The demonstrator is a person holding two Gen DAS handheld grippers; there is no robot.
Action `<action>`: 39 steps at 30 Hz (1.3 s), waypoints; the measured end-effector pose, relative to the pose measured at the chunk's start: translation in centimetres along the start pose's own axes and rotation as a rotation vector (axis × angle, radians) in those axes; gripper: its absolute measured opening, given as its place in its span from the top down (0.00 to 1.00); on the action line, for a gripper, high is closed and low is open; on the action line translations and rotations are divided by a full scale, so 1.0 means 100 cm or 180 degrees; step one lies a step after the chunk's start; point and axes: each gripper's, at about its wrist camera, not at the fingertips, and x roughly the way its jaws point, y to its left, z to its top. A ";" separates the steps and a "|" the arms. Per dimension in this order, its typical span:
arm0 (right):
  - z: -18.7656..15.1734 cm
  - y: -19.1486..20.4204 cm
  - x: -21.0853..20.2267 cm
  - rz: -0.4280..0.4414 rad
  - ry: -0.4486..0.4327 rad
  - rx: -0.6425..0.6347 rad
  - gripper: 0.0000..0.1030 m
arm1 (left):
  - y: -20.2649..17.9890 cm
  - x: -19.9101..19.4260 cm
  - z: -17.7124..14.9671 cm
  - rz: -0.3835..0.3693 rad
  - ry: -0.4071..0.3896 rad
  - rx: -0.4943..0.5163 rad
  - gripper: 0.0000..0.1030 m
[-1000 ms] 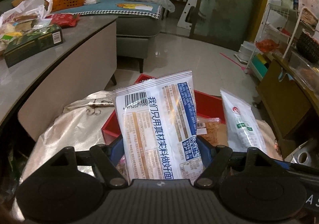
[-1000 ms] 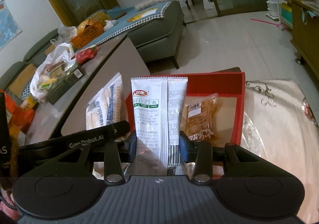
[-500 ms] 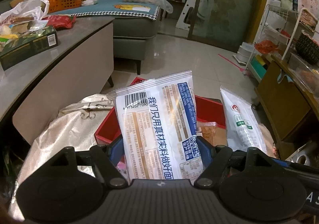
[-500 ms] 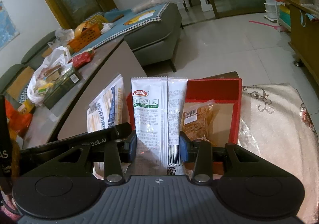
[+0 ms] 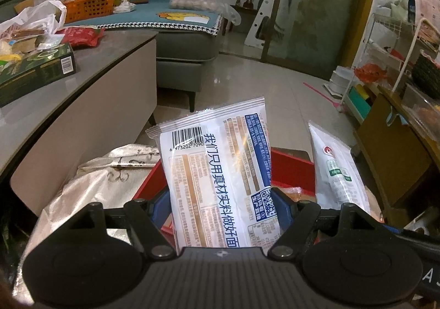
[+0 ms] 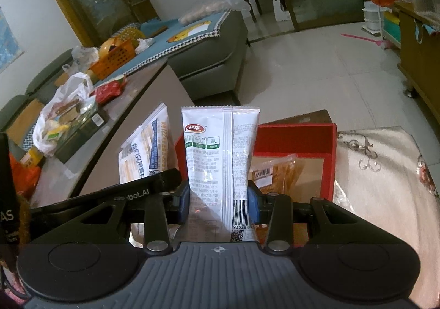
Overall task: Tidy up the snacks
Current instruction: 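Carry both white packets over the red box and lower them inside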
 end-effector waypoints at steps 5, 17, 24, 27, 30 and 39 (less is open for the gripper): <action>0.002 -0.005 0.006 -0.0022 0.0002 0.0048 0.52 | -0.006 0.008 0.002 0.0071 -0.0012 0.0077 0.35; 0.003 -0.012 0.020 -0.0134 0.0048 0.0035 0.52 | -0.013 0.027 0.000 0.0132 0.0037 0.0170 0.35; 0.004 -0.014 0.029 -0.0190 0.0093 0.0014 0.52 | -0.016 0.037 0.000 0.0165 0.0073 0.0205 0.35; 0.006 -0.015 0.031 -0.0212 0.0100 0.0014 0.52 | -0.017 0.042 0.001 0.0160 0.0083 0.0204 0.35; 0.007 -0.018 0.035 -0.0230 0.0105 0.0017 0.52 | -0.019 0.045 0.001 0.0184 0.0076 0.0232 0.35; 0.004 -0.024 0.046 -0.0306 0.0167 0.0054 0.52 | -0.023 0.060 -0.003 0.0246 0.0151 0.0289 0.35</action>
